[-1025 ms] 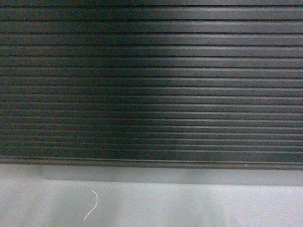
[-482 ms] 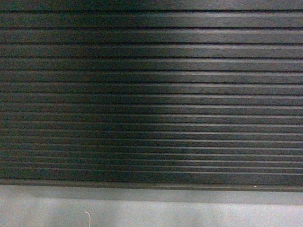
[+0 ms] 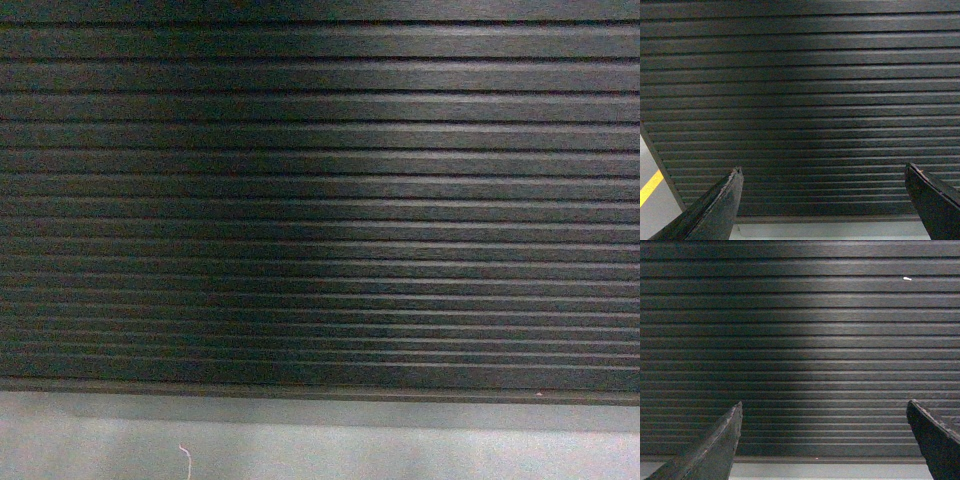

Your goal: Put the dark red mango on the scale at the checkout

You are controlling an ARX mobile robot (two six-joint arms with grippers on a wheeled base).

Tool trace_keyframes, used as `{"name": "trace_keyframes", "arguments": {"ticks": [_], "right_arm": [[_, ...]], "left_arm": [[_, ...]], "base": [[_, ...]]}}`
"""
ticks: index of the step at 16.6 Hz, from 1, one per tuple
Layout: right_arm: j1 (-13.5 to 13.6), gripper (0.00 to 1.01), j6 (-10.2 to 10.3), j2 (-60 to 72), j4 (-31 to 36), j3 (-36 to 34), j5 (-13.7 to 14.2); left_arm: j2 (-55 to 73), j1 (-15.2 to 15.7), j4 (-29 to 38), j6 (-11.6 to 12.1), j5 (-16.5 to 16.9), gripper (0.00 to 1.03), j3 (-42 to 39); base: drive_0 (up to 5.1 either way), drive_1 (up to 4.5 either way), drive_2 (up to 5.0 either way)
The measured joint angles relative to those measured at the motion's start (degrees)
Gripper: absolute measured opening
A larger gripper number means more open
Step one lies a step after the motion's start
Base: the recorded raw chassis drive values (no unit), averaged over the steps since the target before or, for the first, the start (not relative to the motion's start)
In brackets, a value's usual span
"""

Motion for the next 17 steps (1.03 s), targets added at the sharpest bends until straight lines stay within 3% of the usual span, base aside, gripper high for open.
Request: {"name": "trace_keyframes", "arguments": {"ticks": [17], "right_arm": [[0.0, 0.98, 0.0, 0.0, 0.0, 0.0, 0.0]], "left_arm": [[0.0, 0.0, 0.0, 0.0, 0.0, 0.98, 0.0]], "base": [[0.0, 0.00, 0.0]]}}
